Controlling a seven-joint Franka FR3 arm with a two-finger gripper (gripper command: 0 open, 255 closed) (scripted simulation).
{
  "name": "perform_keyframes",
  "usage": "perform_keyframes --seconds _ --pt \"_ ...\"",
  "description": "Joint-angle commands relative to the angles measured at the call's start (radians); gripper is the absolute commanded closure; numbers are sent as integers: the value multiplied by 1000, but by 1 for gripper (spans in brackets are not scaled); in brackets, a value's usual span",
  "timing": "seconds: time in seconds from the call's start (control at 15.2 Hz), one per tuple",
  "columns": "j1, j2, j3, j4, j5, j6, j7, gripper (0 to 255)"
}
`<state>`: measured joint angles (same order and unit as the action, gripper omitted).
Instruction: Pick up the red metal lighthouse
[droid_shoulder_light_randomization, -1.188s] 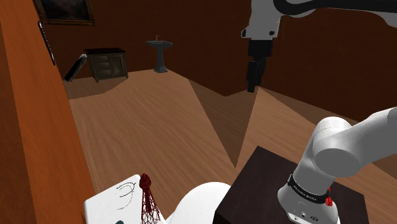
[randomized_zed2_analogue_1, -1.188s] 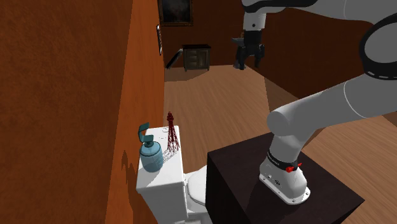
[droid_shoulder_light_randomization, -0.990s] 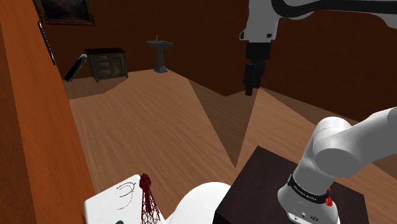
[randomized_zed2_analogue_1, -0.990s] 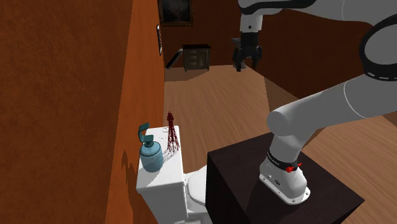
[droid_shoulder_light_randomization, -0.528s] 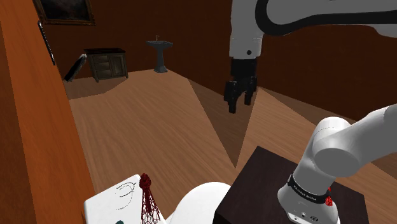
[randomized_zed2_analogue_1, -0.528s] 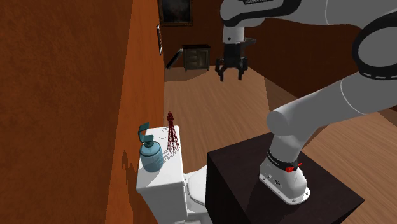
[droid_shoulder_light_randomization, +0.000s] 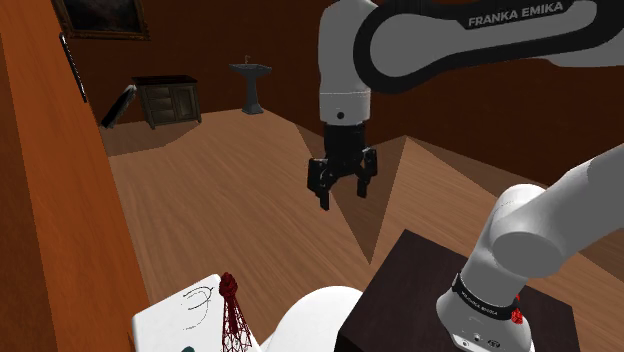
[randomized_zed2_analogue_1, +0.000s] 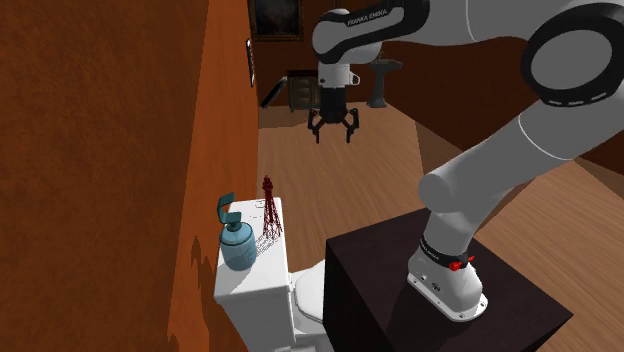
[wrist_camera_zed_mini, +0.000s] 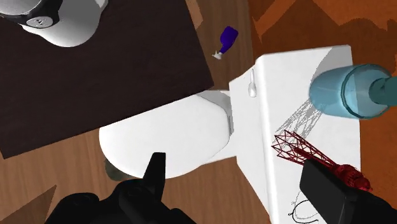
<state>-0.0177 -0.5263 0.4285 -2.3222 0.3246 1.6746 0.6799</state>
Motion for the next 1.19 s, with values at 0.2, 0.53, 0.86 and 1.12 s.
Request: perform_keyframes --seconds 0.2,0.53,0.86,1.12 --pt "-30 166 121 61 28 116 232 0" --pt "-58 371 222 153 -13 231 472 0" --pt "-48 609 271 275 -124 330 729 0" --pt "7 796 250 394 -224 381 918 0"
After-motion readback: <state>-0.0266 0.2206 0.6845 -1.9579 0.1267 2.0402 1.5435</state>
